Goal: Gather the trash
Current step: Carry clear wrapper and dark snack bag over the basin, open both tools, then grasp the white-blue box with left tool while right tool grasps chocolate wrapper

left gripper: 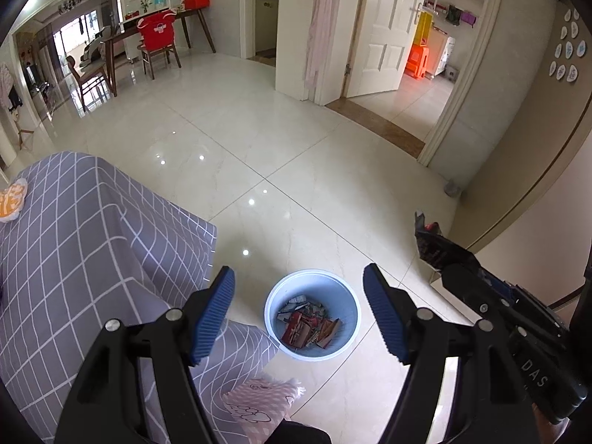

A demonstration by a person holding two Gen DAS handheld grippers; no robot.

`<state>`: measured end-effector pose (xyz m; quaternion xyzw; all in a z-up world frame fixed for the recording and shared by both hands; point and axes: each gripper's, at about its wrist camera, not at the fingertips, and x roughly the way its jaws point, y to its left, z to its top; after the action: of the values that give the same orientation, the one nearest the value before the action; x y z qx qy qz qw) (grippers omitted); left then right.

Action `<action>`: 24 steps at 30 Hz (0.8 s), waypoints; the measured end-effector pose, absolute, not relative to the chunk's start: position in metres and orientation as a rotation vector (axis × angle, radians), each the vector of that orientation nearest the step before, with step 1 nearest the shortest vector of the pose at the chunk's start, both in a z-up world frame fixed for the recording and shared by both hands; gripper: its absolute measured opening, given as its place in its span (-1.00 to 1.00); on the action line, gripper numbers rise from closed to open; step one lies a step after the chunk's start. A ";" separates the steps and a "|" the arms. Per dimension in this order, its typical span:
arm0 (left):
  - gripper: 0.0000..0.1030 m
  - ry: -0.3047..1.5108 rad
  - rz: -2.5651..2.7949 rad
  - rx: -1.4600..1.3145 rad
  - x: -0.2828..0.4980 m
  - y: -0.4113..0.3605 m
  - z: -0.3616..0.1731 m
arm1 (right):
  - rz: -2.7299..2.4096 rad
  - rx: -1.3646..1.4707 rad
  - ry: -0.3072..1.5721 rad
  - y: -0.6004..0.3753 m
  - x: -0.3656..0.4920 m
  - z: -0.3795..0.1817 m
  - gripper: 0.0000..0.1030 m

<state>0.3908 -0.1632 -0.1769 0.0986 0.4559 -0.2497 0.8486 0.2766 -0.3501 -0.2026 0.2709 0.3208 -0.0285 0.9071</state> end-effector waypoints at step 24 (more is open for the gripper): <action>0.37 0.918 -0.500 0.179 0.392 -0.137 -0.156 | -0.068 0.536 0.674 -0.333 0.290 -0.201 0.17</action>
<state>0.3923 -0.1374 -0.1559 0.0853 0.4377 -0.2385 0.8627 0.2900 -0.3331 -0.2011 0.2600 0.3266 -0.0327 0.9081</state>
